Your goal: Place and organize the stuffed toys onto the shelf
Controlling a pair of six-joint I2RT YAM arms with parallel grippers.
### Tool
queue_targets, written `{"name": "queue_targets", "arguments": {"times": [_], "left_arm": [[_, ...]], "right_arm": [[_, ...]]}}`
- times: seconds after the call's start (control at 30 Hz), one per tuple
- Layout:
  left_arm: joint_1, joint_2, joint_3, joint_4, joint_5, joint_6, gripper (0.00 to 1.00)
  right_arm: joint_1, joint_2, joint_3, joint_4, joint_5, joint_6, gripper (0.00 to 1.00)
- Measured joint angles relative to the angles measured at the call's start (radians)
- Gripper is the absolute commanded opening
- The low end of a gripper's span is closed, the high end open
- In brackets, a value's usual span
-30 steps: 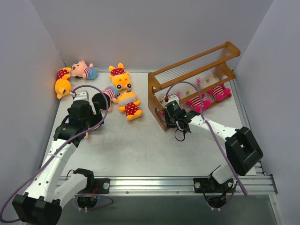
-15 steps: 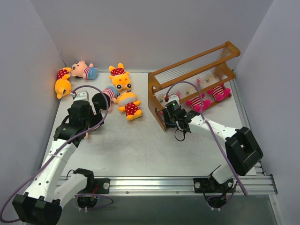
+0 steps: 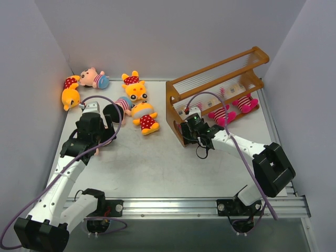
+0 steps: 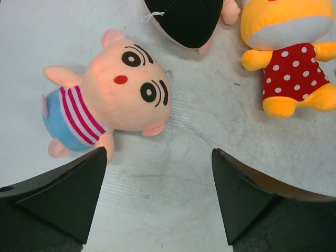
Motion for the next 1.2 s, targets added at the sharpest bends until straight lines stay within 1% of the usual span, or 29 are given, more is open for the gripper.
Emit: {"name": "queue_targets", "arguments": {"times": [0.13,0.3,0.43,0.5,0.7,0.83,1.0,1.2], "left_arm": [[0.000,0.000,0.000,0.000,-0.001,0.001,0.89],[0.000,0.000,0.000,0.000,-0.003,0.001,0.89],[0.000,0.000,0.000,0.000,-0.003,0.001,0.89],[0.000,0.000,0.000,0.000,-0.003,0.001,0.89],[0.000,0.000,0.000,0.000,-0.003,0.001,0.89],[0.000,-0.001,0.000,0.000,-0.003,0.001,0.89],[0.000,-0.006,0.000,0.000,-0.003,0.001,0.89],[0.000,-0.010,0.000,0.000,-0.004,0.001,0.89]], "right_arm": [[0.000,-0.010,-0.007,0.000,-0.008,0.003,0.61],[0.000,-0.041,-0.008,-0.002,-0.009,0.005,0.66],[0.000,-0.080,-0.008,-0.009,-0.008,0.008,0.76],[0.000,-0.103,-0.008,-0.019,-0.007,0.010,0.77],[-0.008,-0.175,-0.008,-0.069,0.021,0.039,0.77],[-0.042,-0.229,-0.013,-0.105,0.059,0.081,0.75],[-0.130,-0.279,-0.024,-0.142,0.098,0.129,0.72],[-0.277,-0.319,-0.055,-0.174,0.115,0.169,0.70]]}}
